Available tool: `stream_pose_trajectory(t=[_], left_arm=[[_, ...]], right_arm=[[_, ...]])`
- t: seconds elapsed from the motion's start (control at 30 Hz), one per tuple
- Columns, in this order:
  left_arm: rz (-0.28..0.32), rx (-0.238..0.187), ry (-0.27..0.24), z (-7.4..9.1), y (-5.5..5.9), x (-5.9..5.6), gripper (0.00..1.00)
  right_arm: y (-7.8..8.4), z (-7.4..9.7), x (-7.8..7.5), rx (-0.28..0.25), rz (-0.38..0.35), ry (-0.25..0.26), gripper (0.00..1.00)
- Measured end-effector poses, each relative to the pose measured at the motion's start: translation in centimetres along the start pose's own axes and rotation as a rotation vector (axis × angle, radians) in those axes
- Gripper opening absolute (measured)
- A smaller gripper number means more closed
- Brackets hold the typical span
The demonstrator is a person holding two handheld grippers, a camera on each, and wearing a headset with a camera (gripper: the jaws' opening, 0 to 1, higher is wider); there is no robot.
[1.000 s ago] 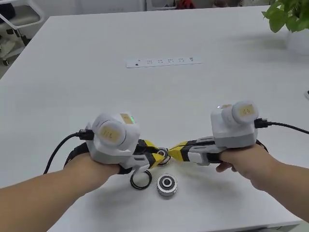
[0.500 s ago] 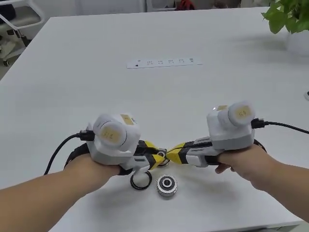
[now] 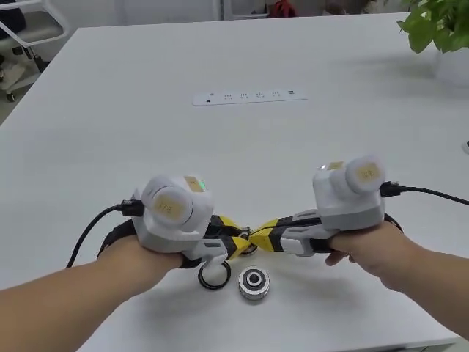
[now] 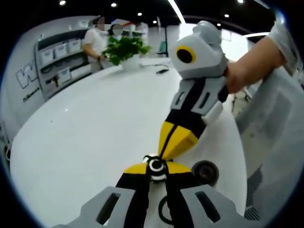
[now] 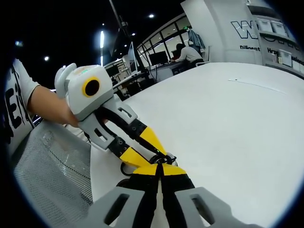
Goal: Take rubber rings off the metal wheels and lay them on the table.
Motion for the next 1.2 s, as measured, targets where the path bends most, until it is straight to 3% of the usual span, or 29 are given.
stream_pose_trajectory(t=[0.47,0.83,1.2], left_arm=[[0.001,-0.003,-0.006,0.0,0.0,-0.1,0.13],[-0.024,-0.008,-0.006,0.0,0.0,-0.2,0.13],[-0.017,-0.013,0.018,0.2,-0.1,-0.3,0.15]], right_arm=[[-0.7,0.2,0.9,-0.061,-0.088,-0.062,0.0],[-0.8,0.6,0.2,-0.093,-0.166,-0.052,0.0],[-0.4,0.5,0.0,-0.082,-0.177,-0.044,0.0]])
Point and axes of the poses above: the centre of the closed fingertips' face, and the gripper's own axes: z roughly backward along the fingers, x roughly to its left, y roughly out of its underside, the point moved 1 cm from there along z, roughly backward along the fingers
